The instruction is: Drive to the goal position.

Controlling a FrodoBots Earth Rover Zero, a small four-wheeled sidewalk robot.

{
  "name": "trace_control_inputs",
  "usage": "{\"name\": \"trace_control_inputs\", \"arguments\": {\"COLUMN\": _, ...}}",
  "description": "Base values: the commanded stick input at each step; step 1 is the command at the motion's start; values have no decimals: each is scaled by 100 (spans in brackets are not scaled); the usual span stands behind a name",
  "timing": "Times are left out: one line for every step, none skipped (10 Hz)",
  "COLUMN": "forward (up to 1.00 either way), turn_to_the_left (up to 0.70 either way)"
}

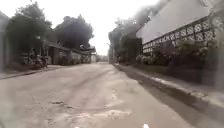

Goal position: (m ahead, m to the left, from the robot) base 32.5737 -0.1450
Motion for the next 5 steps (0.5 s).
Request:
{"name": "trace_control_inputs", "arguments": {"forward": 70, "turn_to_the_left": 11}}
{"name": "trace_control_inputs", "arguments": {"forward": 70, "turn_to_the_left": 35}}
{"name": "trace_control_inputs", "arguments": {"forward": 70, "turn_to_the_left": 8}}
{"name": "trace_control_inputs", "arguments": {"forward": 70, "turn_to_the_left": 0}}
{"name": "trace_control_inputs", "arguments": {"forward": 70, "turn_to_the_left": 5}}
